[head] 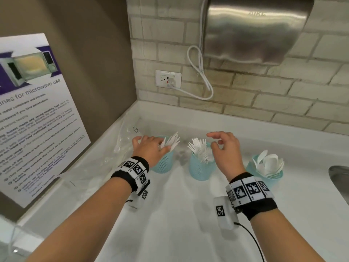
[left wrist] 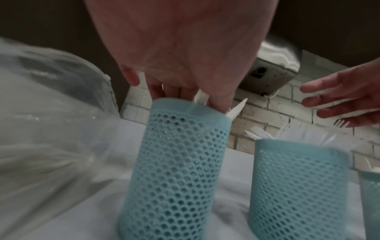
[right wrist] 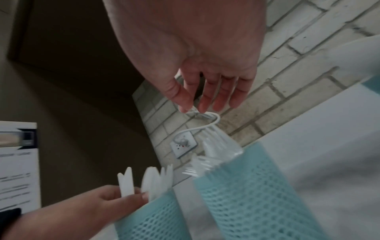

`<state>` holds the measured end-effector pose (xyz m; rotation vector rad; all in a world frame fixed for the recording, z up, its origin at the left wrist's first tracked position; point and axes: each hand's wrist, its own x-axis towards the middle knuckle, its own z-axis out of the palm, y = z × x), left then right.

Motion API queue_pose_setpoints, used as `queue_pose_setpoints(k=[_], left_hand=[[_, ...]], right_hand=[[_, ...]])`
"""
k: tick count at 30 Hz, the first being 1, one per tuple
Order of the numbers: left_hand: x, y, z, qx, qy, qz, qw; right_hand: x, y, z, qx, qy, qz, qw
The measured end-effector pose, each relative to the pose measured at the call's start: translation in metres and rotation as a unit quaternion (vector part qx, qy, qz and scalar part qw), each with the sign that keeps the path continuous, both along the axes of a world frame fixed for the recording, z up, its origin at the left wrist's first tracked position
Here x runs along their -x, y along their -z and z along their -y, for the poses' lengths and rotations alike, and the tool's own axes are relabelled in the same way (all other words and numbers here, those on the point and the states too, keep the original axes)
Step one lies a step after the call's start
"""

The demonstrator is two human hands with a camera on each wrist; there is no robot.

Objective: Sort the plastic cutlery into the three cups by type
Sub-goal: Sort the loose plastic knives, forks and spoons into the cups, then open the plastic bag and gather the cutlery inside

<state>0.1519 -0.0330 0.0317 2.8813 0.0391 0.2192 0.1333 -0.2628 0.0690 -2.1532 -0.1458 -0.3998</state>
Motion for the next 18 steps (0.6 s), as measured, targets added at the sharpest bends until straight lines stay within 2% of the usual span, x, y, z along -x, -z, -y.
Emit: queue_pose_setpoints(k=[2,5,10,14,16,18], left_hand=[[0.011,-0.006,-0.007,0.040,0.010,-0.005,0.999],[0.037,-0.022,-0.026,0.078,0.002,0.041,0.996],[0.092,-0.046,-0.079,0.033,-0.097,0.089,0.991],[0.133,-0.041,-0.119,-0.023,-0.190,0.037,0.981],[0.146,-0.033,-0.130,0.003,-0.207,0.002,0.978],[0.154,-0.029,-0.132,0.066,-0.198,-0.021,0.978]], right_hand=[[0.008,-0.009,-0.013,0.000,-0.025,0.016,1.000],[0.020,-0.020,-0.040,0.003,-0.079,0.036,0.996],[0.039,-0.020,-0.101,-0.003,-0.209,0.017,0.978],[0.058,0.000,-0.150,0.021,-0.303,-0.050,0.952],[0.067,0.014,-0.170,0.032,-0.327,-0.104,0.939],[0.077,0.026,-0.187,0.045,-0.341,-0.150,0.927]])
